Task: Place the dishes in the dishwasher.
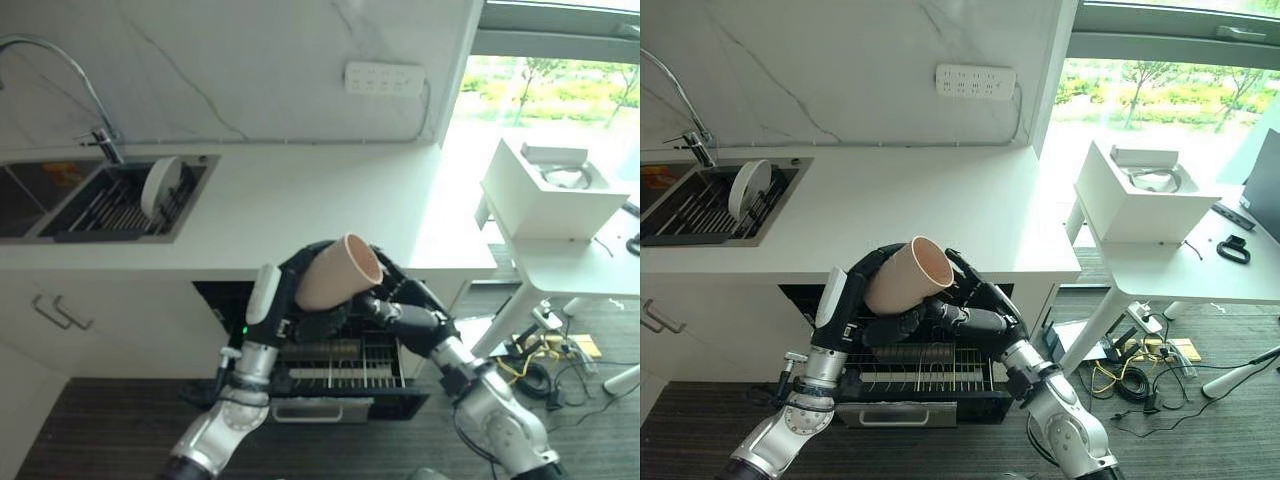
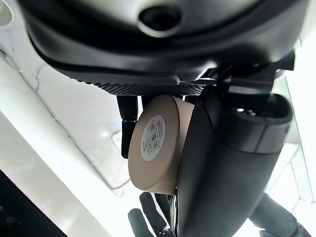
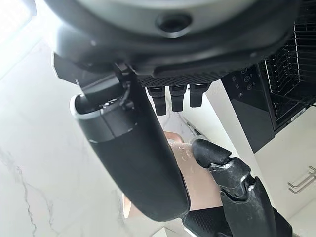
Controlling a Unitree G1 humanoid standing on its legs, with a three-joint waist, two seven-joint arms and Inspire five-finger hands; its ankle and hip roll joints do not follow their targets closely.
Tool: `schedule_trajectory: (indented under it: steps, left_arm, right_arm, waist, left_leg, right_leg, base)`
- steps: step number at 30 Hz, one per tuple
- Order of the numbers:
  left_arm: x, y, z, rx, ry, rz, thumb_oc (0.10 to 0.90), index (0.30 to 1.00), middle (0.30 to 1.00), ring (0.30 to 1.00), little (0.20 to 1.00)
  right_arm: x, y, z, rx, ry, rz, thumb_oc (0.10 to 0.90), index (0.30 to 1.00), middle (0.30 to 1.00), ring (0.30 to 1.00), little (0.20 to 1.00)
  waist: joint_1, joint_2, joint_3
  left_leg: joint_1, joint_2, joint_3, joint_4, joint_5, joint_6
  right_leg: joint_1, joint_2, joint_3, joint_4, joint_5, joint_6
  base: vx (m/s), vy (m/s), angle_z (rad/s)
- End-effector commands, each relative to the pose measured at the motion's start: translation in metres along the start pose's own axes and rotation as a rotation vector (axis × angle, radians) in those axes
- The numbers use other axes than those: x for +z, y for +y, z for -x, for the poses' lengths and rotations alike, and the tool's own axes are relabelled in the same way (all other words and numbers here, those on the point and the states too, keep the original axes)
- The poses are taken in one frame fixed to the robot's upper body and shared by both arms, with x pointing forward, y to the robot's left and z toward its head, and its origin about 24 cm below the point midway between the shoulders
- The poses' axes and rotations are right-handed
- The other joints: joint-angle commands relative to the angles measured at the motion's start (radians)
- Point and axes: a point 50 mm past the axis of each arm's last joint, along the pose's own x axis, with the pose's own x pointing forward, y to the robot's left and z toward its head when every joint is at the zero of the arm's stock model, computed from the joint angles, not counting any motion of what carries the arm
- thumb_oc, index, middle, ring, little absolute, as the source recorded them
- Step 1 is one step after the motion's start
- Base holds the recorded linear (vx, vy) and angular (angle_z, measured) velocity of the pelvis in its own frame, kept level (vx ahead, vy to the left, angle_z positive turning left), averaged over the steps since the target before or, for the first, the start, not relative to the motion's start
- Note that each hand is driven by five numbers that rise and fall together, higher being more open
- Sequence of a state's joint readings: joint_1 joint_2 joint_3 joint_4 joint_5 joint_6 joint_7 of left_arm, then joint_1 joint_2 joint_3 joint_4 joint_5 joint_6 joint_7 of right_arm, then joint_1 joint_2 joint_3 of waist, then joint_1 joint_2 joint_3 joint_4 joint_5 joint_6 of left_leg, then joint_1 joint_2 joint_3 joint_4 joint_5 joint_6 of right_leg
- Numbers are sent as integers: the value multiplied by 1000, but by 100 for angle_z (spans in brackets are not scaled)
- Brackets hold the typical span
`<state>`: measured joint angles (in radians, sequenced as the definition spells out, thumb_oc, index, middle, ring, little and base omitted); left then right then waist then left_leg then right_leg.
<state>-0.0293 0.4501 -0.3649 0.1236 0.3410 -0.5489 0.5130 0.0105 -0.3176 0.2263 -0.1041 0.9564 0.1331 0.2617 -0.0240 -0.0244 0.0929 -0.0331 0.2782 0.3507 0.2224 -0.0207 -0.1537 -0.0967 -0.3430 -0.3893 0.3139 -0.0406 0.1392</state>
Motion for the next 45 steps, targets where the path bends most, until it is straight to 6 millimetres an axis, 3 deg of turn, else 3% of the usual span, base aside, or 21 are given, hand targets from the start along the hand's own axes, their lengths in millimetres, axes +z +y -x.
schedule_trajectory:
  steps: [1, 14, 27, 43, 44, 45]
  left_arm:
    - [34, 10, -37, 73, -277, 41, 400, 300, 300, 300, 300]
    - [34, -5, -35, 20, -262, 66, 400, 300, 300, 300, 300]
    - [43, -26, -34, -73, -287, 127, 400, 300, 300, 300, 300]
    - [61, -47, -36, -202, -358, 190, 400, 300, 300, 300, 300]
    - [61, -48, -36, -214, -363, 193, 400, 300, 300, 300, 300]
    - [62, -49, -36, -222, -367, 195, 400, 300, 300, 300, 300]
  right_arm:
    - [43, 36, -22, 213, -242, -50, 800, 900, 900, 900, 900]
    - [44, 75, -31, 410, -231, -93, 800, 900, 900, 900, 900]
    - [65, 98, -40, 492, -400, -210, 800, 900, 900, 900, 900]
    - [67, 123, -50, 554, -406, -265, 800, 900, 900, 900, 900]
    - [68, 122, -50, 556, -410, -261, 645, 667, 667, 667, 667]
    - [68, 123, -51, 557, -414, -256, 577, 566, 566, 566, 566]
  waist:
    - [9, -10, -15]
    - [19, -6, -16]
    - [33, 3, -19]
    - [43, 17, -19]
    - [43, 17, -19]
    - [43, 17, -19]
  left_leg:
    - [62, 40, -9, 78, -169, 14]
    - [59, 29, -9, 78, -169, 19]
    - [54, 25, -13, 78, -168, 22]
    - [42, 20, -15, 78, -164, 25]
    - [41, 20, -15, 78, -164, 26]
    - [41, 19, -16, 78, -164, 26]
  right_leg:
    - [45, -45, -21, -14, -17, 85]
    - [48, -53, -25, -14, -17, 89]
    - [55, -53, -32, -14, -25, 85]
    - [58, -58, -38, -14, -32, 84]
    - [58, -58, -38, -14, -32, 85]
    - [58, -59, -37, -14, -32, 85]
  base:
    - [0, 0, 0]
    - [0, 0, 0]
    - [0, 0, 0]
    - [0, 0, 0]
    - [0, 0, 0]
    - [0, 0, 0]
